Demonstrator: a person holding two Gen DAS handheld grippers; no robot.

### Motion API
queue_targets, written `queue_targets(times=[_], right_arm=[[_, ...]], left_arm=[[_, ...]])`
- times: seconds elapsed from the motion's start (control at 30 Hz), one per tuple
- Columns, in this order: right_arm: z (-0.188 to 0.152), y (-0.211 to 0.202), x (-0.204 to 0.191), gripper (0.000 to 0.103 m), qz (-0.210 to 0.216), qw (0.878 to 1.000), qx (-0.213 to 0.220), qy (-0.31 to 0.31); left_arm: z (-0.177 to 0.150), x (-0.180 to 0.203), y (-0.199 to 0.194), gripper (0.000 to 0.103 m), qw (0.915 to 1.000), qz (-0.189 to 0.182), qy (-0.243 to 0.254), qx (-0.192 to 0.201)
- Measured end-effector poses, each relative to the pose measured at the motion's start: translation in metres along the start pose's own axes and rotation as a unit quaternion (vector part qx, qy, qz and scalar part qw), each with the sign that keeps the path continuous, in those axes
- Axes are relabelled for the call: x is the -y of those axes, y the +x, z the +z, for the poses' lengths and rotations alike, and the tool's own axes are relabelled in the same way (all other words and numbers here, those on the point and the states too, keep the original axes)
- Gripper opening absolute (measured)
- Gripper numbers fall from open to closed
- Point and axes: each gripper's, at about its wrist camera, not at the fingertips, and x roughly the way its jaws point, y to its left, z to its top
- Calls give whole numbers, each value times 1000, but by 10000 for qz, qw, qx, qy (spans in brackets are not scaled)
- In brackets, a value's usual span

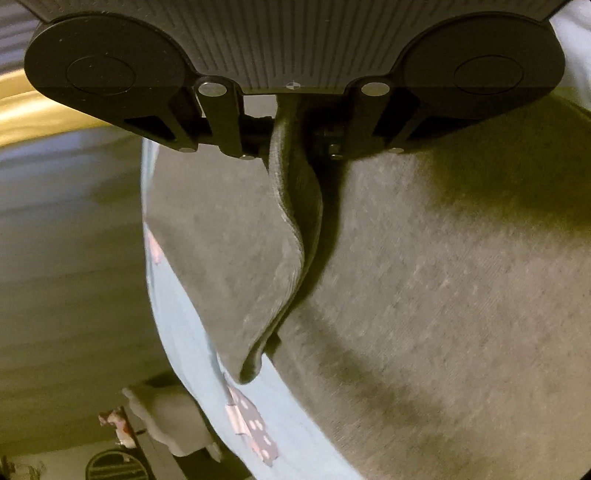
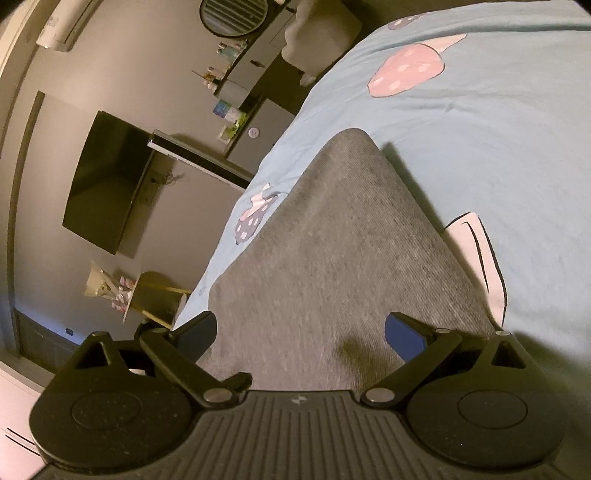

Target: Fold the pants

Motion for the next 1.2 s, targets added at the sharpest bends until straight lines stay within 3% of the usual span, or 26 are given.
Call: queue_targets(times=[0.2,0.3,0.4,0.5,0.53,0.57,0.63,0.7,0.77,0.87,0.9,1.0,1.1,1.2], right_arm=[[0,-2,1,98,83,10000,18,7],[1,1,-1,96,131,9999,-61,-63],[0,6,-6,96,-36,9995,-137,-266],[0,5,-7,96,-41,9995,-137,-278],[0,5,-6,96,-38,9996,-130,-257],[0,5,-6,96,-40,9996,-128,-240],[0,5,-6,96,-50,9996,-131,-238],[0,6,-6,96,-75,9995,-142,-274],[0,6,-6,96,-90,9994,-151,-290],[0,6,-5,97,-107,9994,-162,-278],[0,6,-6,97,-113,9994,-164,-279],[0,7,-8,97,-139,9992,-174,-321],[-1,7,-9,97,-175,9990,-185,-357],[-2,7,-11,97,-204,9988,-192,-391]], left_arm=[[-5,29,-33,15,9951,209,821,511],[0,20,-42,16,9914,609,898,725],[6,8,-37,28,9890,1035,802,689],[7,6,-59,44,9814,1259,970,1076],[9,7,-69,55,9766,1381,1043,1281],[11,7,-81,59,9694,1537,1122,1550],[15,2,-108,73,9513,1950,1171,2079],[21,-9,-134,77,9352,2288,1102,2466],[28,-26,-154,87,9181,2707,944,2736],[39,-67,-177,87,8989,3348,440,2791],[42,-80,-181,87,8996,3368,242,2771],[43,-105,-186,86,9147,3052,60,2647],[44,-114,-187,87,9150,3069,107,2618],[56,-124,-182,91,9190,2980,-353,2558]])
